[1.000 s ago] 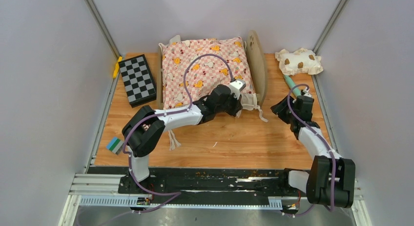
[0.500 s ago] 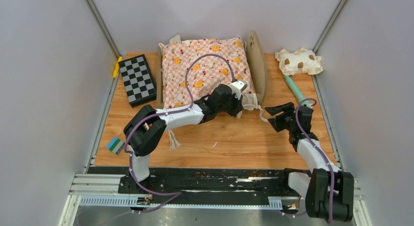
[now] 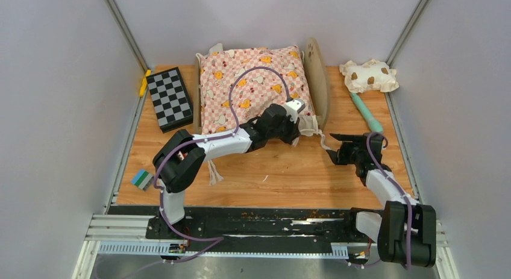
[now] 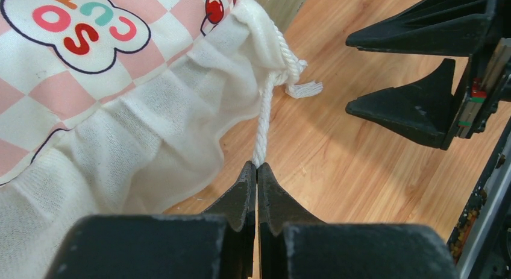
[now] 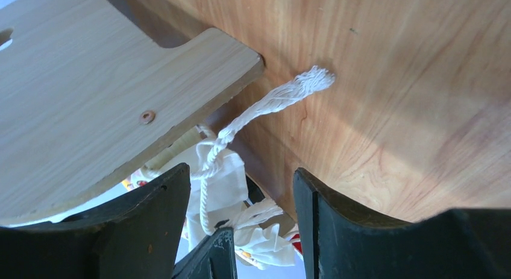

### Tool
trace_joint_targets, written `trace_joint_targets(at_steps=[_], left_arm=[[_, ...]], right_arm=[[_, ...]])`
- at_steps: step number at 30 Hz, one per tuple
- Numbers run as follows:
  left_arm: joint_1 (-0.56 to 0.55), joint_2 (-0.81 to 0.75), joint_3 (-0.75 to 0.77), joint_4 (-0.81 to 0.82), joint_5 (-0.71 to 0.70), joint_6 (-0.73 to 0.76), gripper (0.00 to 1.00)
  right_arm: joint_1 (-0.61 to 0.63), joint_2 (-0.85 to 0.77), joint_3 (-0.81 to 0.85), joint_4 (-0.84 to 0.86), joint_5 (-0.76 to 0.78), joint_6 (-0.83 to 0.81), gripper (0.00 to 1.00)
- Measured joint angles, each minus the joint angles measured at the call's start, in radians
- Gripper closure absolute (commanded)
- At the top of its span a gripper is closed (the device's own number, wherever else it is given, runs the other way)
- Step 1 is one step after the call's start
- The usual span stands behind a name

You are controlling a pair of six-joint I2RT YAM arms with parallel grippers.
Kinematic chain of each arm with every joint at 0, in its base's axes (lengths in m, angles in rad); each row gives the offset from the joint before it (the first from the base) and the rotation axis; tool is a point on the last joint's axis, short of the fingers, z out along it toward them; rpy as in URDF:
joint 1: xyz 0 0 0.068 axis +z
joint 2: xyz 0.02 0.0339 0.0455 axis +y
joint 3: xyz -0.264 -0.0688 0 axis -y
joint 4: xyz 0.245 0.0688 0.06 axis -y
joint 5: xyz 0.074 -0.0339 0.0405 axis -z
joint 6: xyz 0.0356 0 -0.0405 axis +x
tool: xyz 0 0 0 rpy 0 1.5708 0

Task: Set up the pet bed
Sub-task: Tie the ropes to the bed frame.

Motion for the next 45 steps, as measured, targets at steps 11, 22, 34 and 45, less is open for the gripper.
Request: trace_joint_targets(at_steps=[11, 22, 34, 45], left_arm=[[0.000, 0.002, 0.000, 0.001, 0.005, 0.000, 1.00], [0.000, 0.016, 0.000, 0.001, 0.019, -0.001, 1.00], [0.000, 0.016, 0.000, 0.001, 0.026, -0.001, 1.00], [0.000, 0.017, 0.000, 0.001, 0.029, -0.001, 1.00]], right_arm=[[0.019, 0.186, 0.000, 0.113, -0.038, 0.118, 0.36], [0.069, 0.295, 0.019, 0.213, -0.032, 0.215, 0.37], [0.070, 0.395, 0.037, 0.305, -0.005, 0.283, 0.48], [0.070, 0.447, 0.070, 0.340, 0.014, 0.306, 0.57]])
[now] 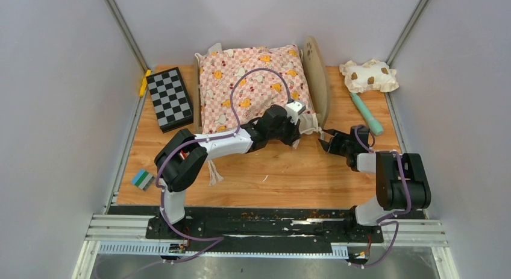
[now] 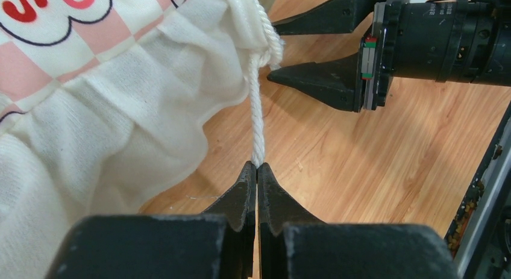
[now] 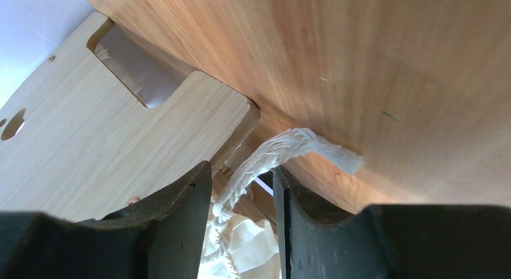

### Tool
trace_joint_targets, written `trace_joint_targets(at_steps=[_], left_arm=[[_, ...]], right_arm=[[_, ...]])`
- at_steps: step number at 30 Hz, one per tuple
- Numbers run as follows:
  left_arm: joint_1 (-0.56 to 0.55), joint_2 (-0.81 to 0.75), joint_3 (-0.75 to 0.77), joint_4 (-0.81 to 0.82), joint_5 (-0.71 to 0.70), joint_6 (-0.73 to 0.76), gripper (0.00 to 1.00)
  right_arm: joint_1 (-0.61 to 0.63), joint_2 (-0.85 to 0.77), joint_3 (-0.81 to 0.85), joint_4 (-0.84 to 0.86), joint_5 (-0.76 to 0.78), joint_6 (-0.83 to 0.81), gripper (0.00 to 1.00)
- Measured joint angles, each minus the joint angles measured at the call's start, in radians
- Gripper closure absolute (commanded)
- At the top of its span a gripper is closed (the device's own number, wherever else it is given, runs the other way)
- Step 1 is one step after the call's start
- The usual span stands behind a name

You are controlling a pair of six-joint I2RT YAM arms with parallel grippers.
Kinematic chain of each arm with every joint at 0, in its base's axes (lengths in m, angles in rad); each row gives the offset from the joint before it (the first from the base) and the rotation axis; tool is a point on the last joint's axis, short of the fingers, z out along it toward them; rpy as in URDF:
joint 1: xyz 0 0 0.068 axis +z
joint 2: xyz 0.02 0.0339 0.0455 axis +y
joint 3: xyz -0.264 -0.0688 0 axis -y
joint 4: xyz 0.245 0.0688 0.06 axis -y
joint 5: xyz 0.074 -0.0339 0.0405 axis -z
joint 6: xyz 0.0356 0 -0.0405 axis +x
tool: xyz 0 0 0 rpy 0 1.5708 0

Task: Set up the pet bed
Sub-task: Tie the ropes to the bed frame.

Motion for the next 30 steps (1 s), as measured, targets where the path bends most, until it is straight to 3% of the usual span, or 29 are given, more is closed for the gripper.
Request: trace_joint_targets(at_steps=[6, 16, 25, 30], left_arm=[[0.000, 0.000, 0.000, 0.000, 0.002, 0.000, 1.00], [0.000, 0.000, 0.000, 0.000, 0.003, 0.000, 1.00], [0.000, 0.000, 0.001, -0.002, 0.004, 0.000, 1.00], [0.000, 0.011, 0.047, -0.034, 0.004, 0.002, 1.00]], right_arm=[[0.007, 0.036, 0.030, 0.015, 0.015, 0.012, 0.60], [0.012, 0.098, 0.073, 0.066, 0.040, 0.028, 1.00], [0.016, 0.103, 0.059, 0.106, 0.068, 0.028, 1.00], [0.006, 0.060, 0.041, 0.039, 0.112, 0.008, 1.00]])
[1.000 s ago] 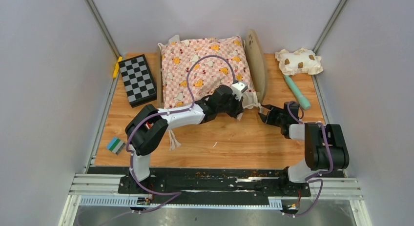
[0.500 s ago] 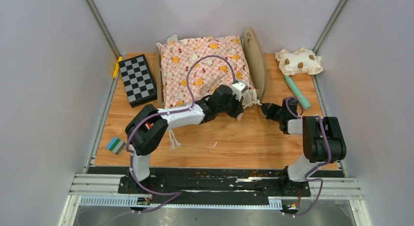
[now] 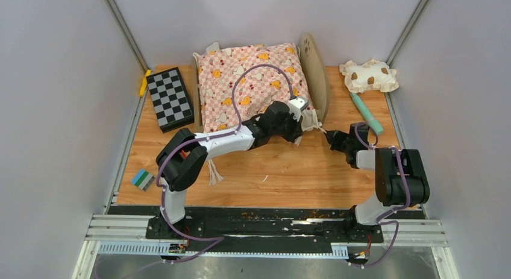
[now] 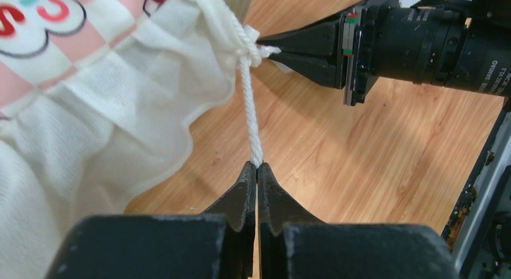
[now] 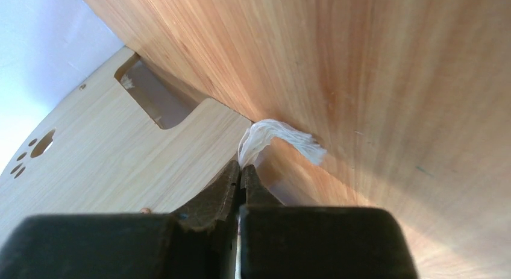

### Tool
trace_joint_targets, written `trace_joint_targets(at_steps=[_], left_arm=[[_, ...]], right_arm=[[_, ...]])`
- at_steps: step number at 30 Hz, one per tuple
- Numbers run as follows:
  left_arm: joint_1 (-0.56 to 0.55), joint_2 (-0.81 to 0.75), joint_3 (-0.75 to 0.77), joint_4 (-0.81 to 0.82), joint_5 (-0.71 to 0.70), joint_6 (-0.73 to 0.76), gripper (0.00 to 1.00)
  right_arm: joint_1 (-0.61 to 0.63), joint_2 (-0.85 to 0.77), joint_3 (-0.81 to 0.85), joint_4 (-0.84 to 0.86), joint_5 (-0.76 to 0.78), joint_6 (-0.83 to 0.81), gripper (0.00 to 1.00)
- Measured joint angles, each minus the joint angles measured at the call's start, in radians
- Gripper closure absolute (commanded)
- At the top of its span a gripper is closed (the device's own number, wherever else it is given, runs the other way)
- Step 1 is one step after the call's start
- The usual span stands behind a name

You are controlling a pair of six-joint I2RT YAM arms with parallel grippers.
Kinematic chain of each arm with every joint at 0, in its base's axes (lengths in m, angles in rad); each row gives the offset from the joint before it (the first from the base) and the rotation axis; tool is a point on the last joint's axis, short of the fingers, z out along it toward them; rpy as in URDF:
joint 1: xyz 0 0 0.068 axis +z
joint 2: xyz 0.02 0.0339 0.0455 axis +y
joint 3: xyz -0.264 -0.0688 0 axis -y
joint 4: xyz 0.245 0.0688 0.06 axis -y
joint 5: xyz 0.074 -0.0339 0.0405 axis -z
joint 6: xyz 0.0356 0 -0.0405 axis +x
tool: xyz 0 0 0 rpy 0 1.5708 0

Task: Set up the pet bed
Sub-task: Tie the ropes to the bed frame.

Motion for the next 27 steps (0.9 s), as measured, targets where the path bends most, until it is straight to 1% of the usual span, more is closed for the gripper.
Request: trace_joint_targets(at_steps=[7, 12, 17, 22, 27], left_arm=[[0.000, 0.020, 0.118, -0.073, -0.012, 0.021, 1.00], [0.010, 0.027, 0.171, -0.130, -0.032, 0.030, 1.00], [0.051, 0.027, 0.200, -0.175, -0.053, 0.043, 1.00], [0.105, 0.027, 0.201, -0.200, -0.073, 0.049, 1.00], [0.150, 0.027, 0.215, -0.226, -0.061, 0.051, 1.00]], right_arm=[[-0.038, -0.097, 0.017, -0.152, 0.074, -0.087, 1.00], [-0.050, -0.117, 0.058, -0.220, 0.105, -0.154, 1.00], [-0.061, -0.104, 0.086, -0.237, 0.113, -0.203, 1.00], [-0.066, -0.056, 0.102, -0.235, 0.108, -0.238, 1.00], [-0.068, -0.026, 0.103, -0.216, 0.076, -0.260, 1.00]])
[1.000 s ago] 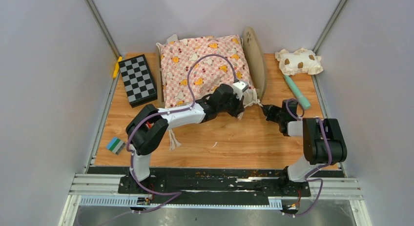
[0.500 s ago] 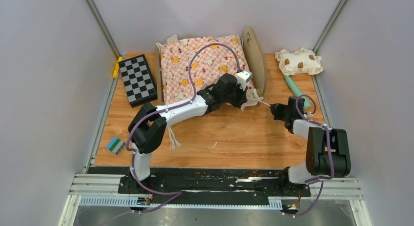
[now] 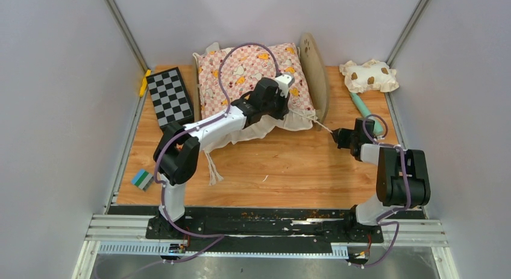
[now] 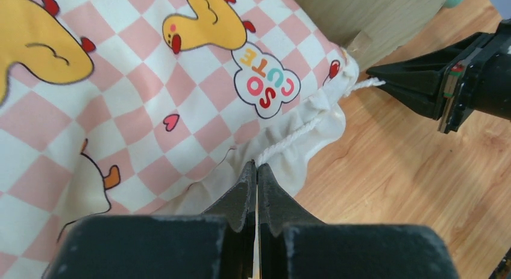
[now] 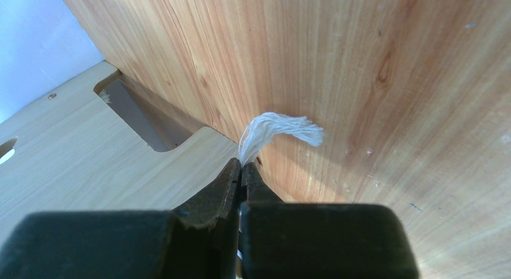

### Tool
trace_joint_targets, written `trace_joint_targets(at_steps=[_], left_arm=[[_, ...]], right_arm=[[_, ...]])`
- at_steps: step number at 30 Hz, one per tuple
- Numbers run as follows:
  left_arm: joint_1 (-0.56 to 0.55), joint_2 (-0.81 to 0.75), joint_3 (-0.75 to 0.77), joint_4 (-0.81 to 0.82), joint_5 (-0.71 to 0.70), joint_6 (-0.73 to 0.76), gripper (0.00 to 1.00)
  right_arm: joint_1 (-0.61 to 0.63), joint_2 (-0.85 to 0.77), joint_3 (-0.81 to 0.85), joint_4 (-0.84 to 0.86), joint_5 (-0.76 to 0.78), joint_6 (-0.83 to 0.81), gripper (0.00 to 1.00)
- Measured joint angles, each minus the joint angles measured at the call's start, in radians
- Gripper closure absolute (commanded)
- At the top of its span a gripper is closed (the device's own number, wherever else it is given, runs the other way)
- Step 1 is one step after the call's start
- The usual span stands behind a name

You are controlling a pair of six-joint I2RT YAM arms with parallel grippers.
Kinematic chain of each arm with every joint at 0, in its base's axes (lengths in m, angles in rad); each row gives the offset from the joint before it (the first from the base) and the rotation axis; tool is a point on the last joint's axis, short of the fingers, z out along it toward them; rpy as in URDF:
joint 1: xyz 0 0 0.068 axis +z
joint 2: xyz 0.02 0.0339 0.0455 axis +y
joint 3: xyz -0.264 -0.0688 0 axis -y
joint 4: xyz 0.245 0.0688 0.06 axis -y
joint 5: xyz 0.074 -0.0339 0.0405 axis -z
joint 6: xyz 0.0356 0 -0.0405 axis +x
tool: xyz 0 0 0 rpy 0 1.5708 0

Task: Set up the pet bed
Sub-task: Tie the ropes to the bed frame.

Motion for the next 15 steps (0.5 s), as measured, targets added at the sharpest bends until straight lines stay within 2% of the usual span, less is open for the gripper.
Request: trace_joint_targets(at_steps=[6, 15], left_arm=[[0.014, 0.000, 0.090, -0.048, 0.019, 0.012, 1.00], [0.112, -0.034, 0.098, -0.070, -0.019, 0.024, 1.00]], right_arm=[[-0.005, 0.026, 0.008, 0.027, -0.031, -0.023, 1.00], [-0.042, 0.076, 0.014, 0.027, -0.031, -0.055, 1.00]])
